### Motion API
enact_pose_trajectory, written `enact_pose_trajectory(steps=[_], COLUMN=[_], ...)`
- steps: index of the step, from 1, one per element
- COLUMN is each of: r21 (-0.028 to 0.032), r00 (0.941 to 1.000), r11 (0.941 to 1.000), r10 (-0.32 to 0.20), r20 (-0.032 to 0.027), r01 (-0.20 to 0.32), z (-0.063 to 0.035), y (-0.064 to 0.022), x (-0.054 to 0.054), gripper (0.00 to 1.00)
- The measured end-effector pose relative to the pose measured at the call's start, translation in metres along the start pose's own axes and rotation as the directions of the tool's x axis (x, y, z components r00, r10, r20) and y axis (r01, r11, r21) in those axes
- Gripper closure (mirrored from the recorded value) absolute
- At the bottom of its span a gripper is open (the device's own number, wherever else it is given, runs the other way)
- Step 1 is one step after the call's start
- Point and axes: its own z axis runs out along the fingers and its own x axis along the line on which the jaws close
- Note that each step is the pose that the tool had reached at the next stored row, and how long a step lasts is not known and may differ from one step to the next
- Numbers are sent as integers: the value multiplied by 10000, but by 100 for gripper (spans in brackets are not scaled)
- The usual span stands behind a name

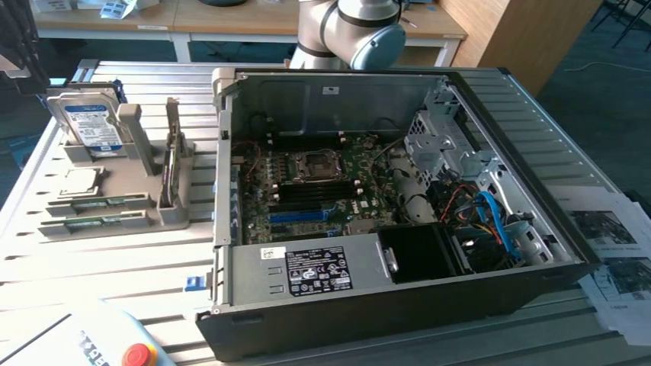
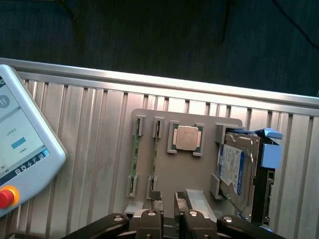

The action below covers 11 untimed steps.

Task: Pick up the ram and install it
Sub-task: 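Pick up the ram and move it above insertion slot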

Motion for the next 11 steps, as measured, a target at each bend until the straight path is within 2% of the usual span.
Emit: enact_pose_trajectory(steps=[11], r21=[4], r00=[9999], r11=[9999], r10=[-110], r20=[0], r01=[110], z=[0], y=[0], x=[0], gripper=[76])
